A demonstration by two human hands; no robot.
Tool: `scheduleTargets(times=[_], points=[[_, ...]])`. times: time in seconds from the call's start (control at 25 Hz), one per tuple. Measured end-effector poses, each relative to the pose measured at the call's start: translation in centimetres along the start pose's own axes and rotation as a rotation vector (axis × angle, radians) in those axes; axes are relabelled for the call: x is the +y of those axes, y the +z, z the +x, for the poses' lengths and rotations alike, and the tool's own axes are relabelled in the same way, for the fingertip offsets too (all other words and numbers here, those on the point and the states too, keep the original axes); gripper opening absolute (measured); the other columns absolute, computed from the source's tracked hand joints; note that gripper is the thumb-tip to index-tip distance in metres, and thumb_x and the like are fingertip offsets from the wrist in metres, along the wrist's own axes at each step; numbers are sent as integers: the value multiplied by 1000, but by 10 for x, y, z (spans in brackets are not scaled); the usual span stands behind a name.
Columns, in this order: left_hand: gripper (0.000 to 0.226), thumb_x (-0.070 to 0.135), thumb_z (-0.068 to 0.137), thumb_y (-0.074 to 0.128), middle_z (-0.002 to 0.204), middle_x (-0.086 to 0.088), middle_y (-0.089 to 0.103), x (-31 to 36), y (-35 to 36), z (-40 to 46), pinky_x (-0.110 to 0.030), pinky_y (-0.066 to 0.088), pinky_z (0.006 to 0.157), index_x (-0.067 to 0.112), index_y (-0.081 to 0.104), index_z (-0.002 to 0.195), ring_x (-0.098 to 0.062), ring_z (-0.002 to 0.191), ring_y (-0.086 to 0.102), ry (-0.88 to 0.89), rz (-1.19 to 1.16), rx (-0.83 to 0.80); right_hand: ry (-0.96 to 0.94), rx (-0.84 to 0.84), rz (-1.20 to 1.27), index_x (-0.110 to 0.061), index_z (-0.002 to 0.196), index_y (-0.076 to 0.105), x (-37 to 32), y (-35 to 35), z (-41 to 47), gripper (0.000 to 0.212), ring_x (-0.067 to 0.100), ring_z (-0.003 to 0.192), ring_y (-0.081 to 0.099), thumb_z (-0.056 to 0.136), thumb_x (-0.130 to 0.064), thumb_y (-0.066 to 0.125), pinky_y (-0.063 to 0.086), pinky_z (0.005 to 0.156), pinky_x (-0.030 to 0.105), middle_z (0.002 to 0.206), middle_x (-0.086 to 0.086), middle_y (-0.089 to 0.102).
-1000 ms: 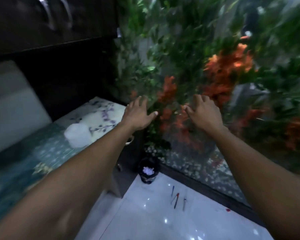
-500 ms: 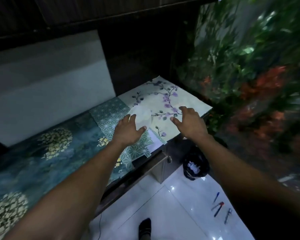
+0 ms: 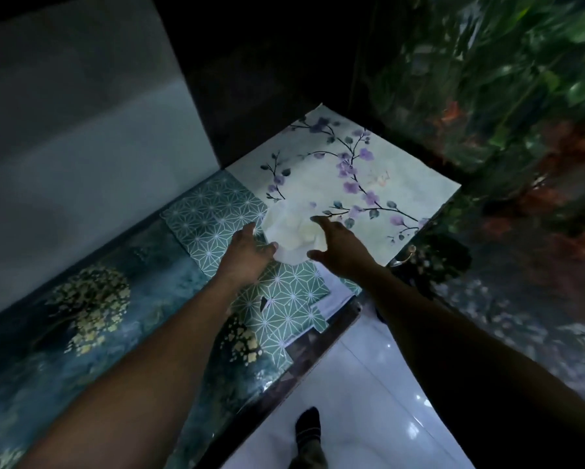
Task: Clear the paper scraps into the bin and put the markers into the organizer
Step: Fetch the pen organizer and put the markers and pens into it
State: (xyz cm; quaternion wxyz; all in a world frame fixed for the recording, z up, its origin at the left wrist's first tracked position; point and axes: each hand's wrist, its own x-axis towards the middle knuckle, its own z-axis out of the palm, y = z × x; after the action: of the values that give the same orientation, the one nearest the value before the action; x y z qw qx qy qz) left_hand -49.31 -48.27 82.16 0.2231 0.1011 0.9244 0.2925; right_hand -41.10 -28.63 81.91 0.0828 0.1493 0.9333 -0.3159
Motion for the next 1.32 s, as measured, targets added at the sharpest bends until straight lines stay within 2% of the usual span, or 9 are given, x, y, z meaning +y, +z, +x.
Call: scheduleTargets(times=[0.12, 0.24, 0.48, 0.6, 0.72, 0.8, 1.0, 1.16, 1.32], points=[[78, 40, 92, 62, 159, -9, 29, 0, -1, 29, -40, 33, 113, 23, 21, 156, -30, 140, 38, 48, -35, -62, -17, -10, -93, -33, 145, 38, 3, 15, 22, 71, 32, 123, 55, 84, -31, 74, 48, 100, 41, 148, 12, 42], [66, 37, 90, 65, 142, -12, 48, -1, 4, 42, -39, 45, 102, 21, 38, 148, -29, 120, 56, 78, 31, -109, 46, 23, -148, -24, 134, 53, 7, 24, 37, 54, 35, 125, 55, 84, -32, 73, 48, 99, 41, 153, 15, 36], [40, 38, 90, 63, 123, -13, 63, 0, 19, 47, -30, 46, 87, 10, 67, 118, -29, 106, 61, 84, 135, -88, 25, 55, -127, -12, 108, 69, 15, 38, 38, 45, 30, 98, 64, 77, -45, 77, 54, 81, 35, 106, 12, 69], [41, 33, 90, 65, 125, -13, 63, 19, 29, 36, -30, 46, 90, 7, 66, 122, -29, 108, 61, 99, 106, -22, 29, 108, -103, -12, 111, 68, 28, 30, 21, 48, 30, 96, 64, 78, -47, 76, 53, 79, 35, 104, 12, 70], [30, 28, 90, 64, 116, -15, 66, 53, 48, 19, -31, 45, 85, 7, 68, 110, -33, 105, 61, 182, 128, -12, 57, 168, -84, -12, 115, 66, 52, 7, -7, 49, 32, 99, 63, 80, -45, 75, 51, 80, 36, 107, 13, 67], [25, 26, 89, 64, 110, -15, 67, 84, 71, 3, -31, 44, 81, 7, 68, 104, -35, 104, 61, 253, 131, -31, 103, 207, -68, -12, 113, 66, 80, -15, -37, 47, 32, 99, 63, 80, -43, 75, 50, 80, 36, 107, 13, 66], [29, 21, 87, 66, 121, -16, 65, 162, 143, -61, -35, 49, 93, 6, 69, 112, -35, 110, 62, 402, 127, -110, 236, 297, -51, -13, 110, 67, 159, -61, -133, 43, 32, 95, 64, 77, -40, 77, 44, 69, 32, 108, 12, 67], [21, 21, 85, 66, 102, -12, 69, 224, 227, -141, -30, 46, 77, 8, 70, 100, -31, 95, 65, 554, 167, -198, 348, 394, -58, -13, 113, 66, 236, -90, -252, 45, 31, 96, 63, 78, -38, 78, 43, 68, 30, 111, 12, 67], [17, 21, 85, 66, 91, -7, 70, 267, 310, -211, -22, 41, 69, 10, 72, 97, -23, 83, 65, 614, 149, -313, 499, 445, 9, -13, 114, 67, 307, -98, -358, 45, 28, 92, 65, 78, -39, 78, 54, 73, 32, 112, 12, 70]])
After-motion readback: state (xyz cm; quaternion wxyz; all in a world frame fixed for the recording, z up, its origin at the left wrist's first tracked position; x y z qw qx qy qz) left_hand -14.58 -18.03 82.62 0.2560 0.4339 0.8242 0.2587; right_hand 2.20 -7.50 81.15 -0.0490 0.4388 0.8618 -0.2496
